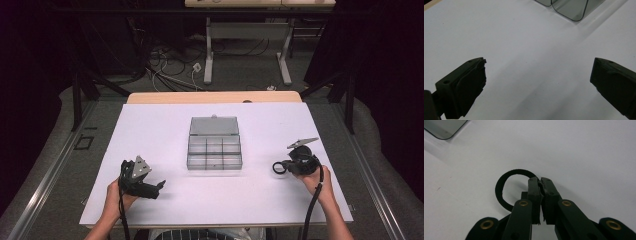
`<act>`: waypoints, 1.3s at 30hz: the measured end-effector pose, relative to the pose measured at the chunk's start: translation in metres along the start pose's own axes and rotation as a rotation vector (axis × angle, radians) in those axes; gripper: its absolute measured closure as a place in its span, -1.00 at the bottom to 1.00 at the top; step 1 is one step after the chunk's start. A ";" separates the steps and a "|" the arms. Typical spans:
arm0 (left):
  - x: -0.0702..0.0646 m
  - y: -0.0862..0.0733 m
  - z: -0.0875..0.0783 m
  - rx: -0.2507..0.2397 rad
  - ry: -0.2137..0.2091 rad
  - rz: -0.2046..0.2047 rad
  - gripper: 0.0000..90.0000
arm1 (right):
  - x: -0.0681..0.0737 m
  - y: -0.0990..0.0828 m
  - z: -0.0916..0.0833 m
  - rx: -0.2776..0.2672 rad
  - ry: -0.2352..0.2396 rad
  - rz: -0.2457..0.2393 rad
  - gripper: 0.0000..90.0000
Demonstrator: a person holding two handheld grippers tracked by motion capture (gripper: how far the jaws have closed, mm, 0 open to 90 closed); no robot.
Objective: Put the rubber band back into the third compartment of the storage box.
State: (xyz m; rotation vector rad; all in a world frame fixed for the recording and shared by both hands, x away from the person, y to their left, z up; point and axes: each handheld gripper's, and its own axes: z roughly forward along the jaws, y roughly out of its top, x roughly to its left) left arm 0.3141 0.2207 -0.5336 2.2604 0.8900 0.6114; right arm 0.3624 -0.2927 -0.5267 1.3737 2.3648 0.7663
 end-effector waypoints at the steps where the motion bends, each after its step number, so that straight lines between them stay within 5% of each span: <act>1: -0.001 0.000 0.001 -0.008 0.003 -0.004 -1.00 | 0.000 0.000 0.000 -0.003 0.002 -0.003 0.92; 12: -0.001 -0.001 0.003 -0.013 0.001 -0.009 -1.00 | 0.004 0.003 0.002 -0.015 -0.004 -0.012 0.92; 39: -0.001 -0.001 0.003 -0.007 0.002 -0.007 -1.00 | 0.019 0.013 0.000 -0.149 -0.013 -0.018 0.92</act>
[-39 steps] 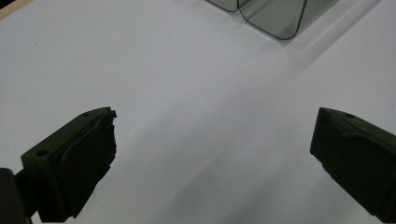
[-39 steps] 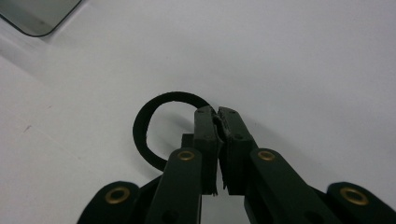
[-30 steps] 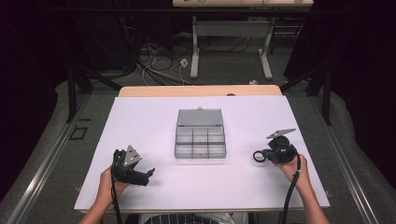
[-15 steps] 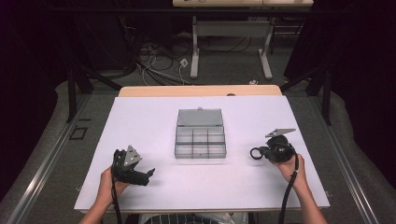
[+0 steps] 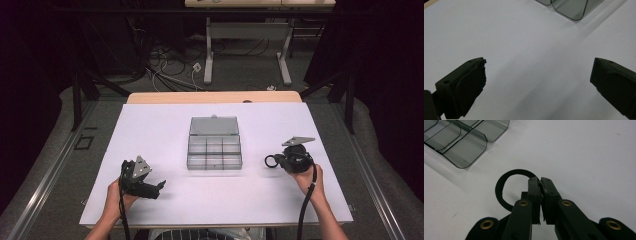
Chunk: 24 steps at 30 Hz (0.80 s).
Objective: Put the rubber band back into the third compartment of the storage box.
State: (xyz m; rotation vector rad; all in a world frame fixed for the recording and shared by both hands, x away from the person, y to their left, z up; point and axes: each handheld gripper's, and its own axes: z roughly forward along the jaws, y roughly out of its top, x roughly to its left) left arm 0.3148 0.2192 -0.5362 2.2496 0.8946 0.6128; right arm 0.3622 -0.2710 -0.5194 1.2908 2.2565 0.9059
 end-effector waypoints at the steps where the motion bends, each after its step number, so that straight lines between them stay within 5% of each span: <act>1: 0.000 0.000 0.000 0.000 0.000 0.000 -1.00 | 0.000 0.000 0.000 -0.004 0.000 -0.006 0.92; 24: -0.001 0.000 0.001 -0.002 -0.002 -0.006 -1.00 | 0.015 0.015 0.002 -0.056 -0.001 -0.037 0.92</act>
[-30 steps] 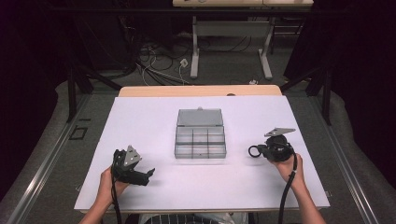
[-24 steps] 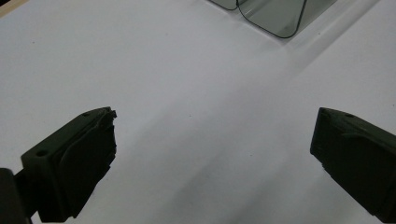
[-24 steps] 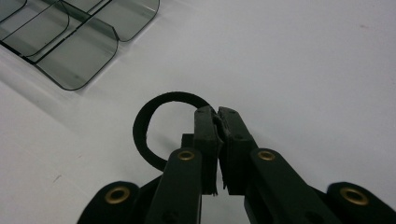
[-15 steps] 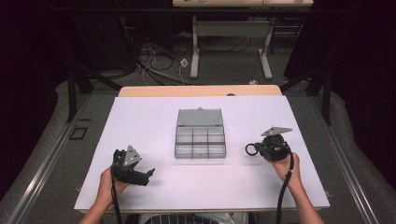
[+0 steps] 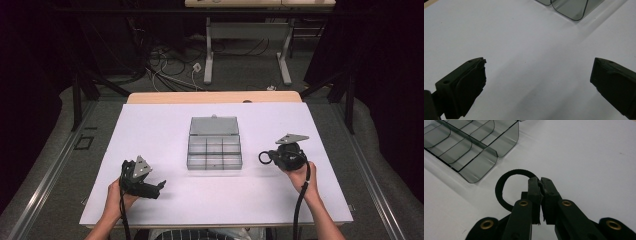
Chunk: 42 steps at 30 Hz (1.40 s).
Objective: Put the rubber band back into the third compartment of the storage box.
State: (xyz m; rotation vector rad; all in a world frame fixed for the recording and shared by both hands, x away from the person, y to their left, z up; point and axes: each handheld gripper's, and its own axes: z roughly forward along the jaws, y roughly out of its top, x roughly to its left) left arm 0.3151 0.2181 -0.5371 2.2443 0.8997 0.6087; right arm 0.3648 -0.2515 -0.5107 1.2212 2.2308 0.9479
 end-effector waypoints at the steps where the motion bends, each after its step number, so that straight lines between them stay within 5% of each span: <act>1: 0.000 0.000 0.000 0.000 -0.001 -0.001 -1.00 | 0.000 0.001 0.000 -0.006 0.005 -0.009 0.92; 18: 0.000 0.000 0.000 0.000 0.006 0.001 -1.00 | 0.011 0.022 -0.003 -0.053 0.010 -0.037 0.92; 42: 0.001 0.000 -0.001 0.002 -0.002 -0.002 -1.00 | 0.032 0.057 0.014 -0.129 0.015 -0.092 0.92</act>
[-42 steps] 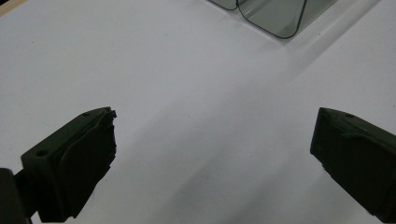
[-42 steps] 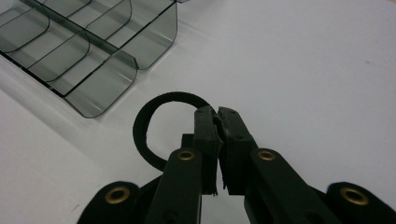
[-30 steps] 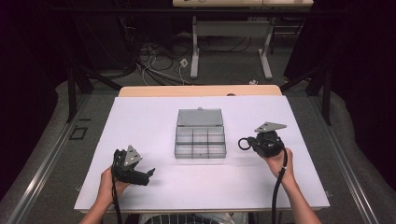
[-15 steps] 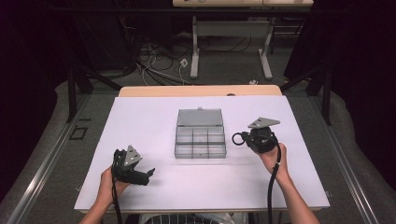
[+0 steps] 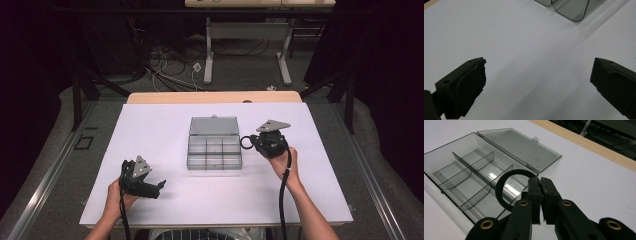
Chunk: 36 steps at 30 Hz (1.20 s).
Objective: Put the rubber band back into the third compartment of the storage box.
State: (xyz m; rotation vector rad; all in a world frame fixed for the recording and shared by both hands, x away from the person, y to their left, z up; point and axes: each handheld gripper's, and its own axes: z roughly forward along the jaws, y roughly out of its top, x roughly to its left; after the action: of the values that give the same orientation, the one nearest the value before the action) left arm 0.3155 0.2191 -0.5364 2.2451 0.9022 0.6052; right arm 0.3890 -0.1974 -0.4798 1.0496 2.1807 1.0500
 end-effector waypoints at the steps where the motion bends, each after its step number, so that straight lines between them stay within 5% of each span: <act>1: 0.000 0.000 0.000 -0.001 -0.001 0.000 -1.00 | 0.000 0.001 0.001 0.005 0.003 -0.001 0.92; 36: 0.000 -0.001 0.001 -0.006 0.004 0.000 -1.00 | 0.013 0.023 0.035 -0.001 0.004 -0.036 0.92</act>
State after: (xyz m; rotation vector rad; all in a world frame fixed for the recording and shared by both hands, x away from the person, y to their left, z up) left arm 0.3159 0.2192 -0.5376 2.2390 0.9015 0.6118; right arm 0.4157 -0.1626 -0.4832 1.0044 2.1944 1.0380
